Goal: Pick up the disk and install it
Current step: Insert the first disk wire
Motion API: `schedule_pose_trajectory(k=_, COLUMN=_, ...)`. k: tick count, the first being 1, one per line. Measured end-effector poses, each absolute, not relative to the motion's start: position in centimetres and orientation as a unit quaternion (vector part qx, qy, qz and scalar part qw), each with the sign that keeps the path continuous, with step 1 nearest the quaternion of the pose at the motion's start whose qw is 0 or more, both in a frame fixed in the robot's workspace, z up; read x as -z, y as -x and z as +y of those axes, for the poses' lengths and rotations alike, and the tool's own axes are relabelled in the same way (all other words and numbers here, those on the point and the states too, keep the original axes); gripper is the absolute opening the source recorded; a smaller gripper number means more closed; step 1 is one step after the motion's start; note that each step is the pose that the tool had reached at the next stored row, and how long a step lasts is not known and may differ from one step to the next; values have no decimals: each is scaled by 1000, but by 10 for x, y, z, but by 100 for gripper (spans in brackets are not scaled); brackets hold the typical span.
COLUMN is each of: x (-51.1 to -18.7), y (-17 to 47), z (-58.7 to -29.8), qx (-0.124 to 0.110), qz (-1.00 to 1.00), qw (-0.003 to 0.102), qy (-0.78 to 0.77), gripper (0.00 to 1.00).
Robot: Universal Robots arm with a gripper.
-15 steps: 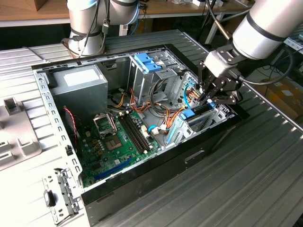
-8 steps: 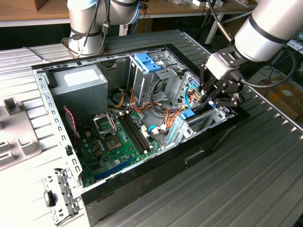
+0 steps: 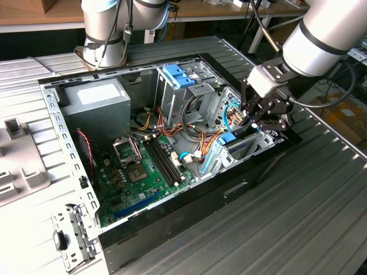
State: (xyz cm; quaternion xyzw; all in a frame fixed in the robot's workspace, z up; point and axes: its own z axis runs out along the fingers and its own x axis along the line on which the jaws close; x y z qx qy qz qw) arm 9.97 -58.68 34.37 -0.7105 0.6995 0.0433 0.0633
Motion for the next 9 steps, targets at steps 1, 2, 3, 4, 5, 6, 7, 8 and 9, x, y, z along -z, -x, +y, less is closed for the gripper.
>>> schedule_pose_trajectory(k=1, x=-344, y=-100, z=-587, qx=-43, qz=699, qw=63, qy=711, gripper=18)
schedule_pose_trajectory(k=2, x=-344, y=-100, z=-587, qx=-43, qz=699, qw=63, qy=711, gripper=18)
schedule_pose_trajectory(k=3, x=-344, y=-100, z=-587, qx=-43, qz=699, qw=63, qy=711, gripper=18)
schedule_pose_trajectory(k=4, x=-343, y=-100, z=-587, qx=-43, qz=700, qw=63, qy=710, gripper=18)
schedule_pose_trajectory(k=5, x=-343, y=-100, z=-587, qx=-43, qz=700, qw=63, qy=710, gripper=18)
schedule_pose_trajectory(k=6, x=-342, y=-100, z=-587, qx=-43, qz=700, qw=63, qy=710, gripper=18)
schedule_pose_trajectory(k=7, x=-341, y=-100, z=-587, qx=-43, qz=700, qw=63, qy=710, gripper=18)
schedule_pose_trajectory(k=8, x=-340, y=-100, z=-587, qx=-43, qz=700, qw=63, qy=710, gripper=18)
schedule_pose_trajectory(k=9, x=-340, y=-100, z=-587, qx=-43, qz=700, qw=63, qy=710, gripper=18)
